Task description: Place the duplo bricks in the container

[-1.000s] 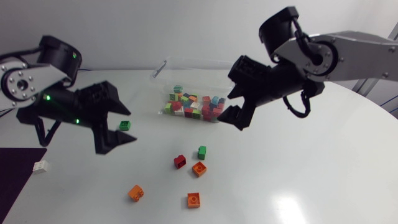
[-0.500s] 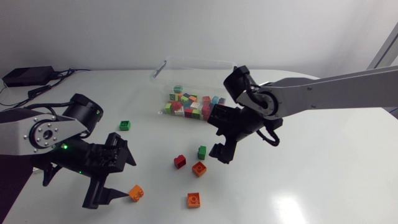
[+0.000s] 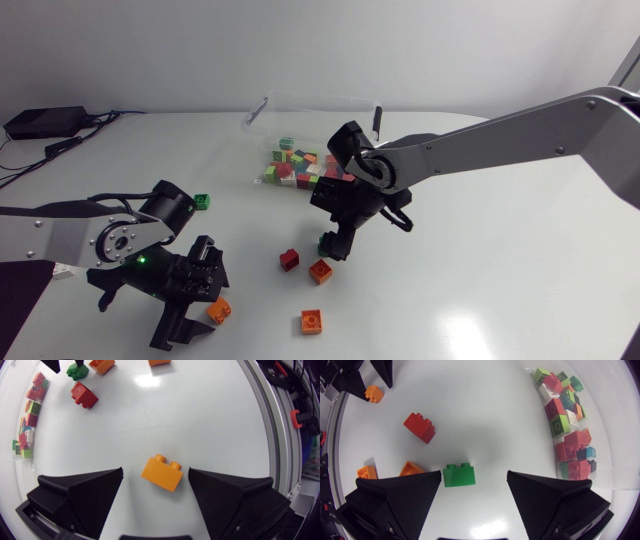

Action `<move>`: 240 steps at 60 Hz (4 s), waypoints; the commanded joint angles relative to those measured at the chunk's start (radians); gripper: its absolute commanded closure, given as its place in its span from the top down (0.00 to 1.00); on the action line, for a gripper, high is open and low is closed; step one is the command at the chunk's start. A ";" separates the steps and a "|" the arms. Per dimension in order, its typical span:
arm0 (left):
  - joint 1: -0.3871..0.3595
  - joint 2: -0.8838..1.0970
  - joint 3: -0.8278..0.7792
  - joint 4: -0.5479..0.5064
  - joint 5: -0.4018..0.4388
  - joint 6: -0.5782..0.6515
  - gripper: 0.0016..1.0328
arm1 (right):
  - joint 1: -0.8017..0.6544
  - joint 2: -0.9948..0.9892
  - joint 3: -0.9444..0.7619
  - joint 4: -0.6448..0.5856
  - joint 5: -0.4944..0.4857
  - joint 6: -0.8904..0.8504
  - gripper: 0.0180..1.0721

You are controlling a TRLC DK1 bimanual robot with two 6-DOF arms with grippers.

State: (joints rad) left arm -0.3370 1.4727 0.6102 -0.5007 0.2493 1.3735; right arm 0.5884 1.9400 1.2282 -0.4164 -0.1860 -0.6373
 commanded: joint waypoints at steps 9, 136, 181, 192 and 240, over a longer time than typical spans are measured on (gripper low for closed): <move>0.010 0.094 0.026 0.010 -0.012 0.035 0.53 | 0.024 0.077 0.044 -0.009 0.008 -0.021 0.66; 0.087 0.544 1.151 0.346 -0.001 -0.900 0.95 | -0.219 0.010 0.416 0.134 0.063 0.268 0.95; 0.325 0.143 0.484 0.274 -0.035 -0.898 0.95 | 0.048 -0.478 -0.122 0.071 0.072 0.317 0.95; 0.312 0.279 0.513 0.274 -0.100 -0.992 0.95 | 0.111 -0.414 -0.171 0.039 0.085 0.334 0.95; 0.260 0.618 0.698 0.160 -0.300 -1.219 0.61 | 0.134 -0.078 -0.058 -0.122 0.006 0.464 0.89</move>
State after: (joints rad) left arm -0.0753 2.0521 1.2846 -0.3252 -0.0395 0.1814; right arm 0.7059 1.8278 1.1435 -0.5213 -0.1719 -0.2047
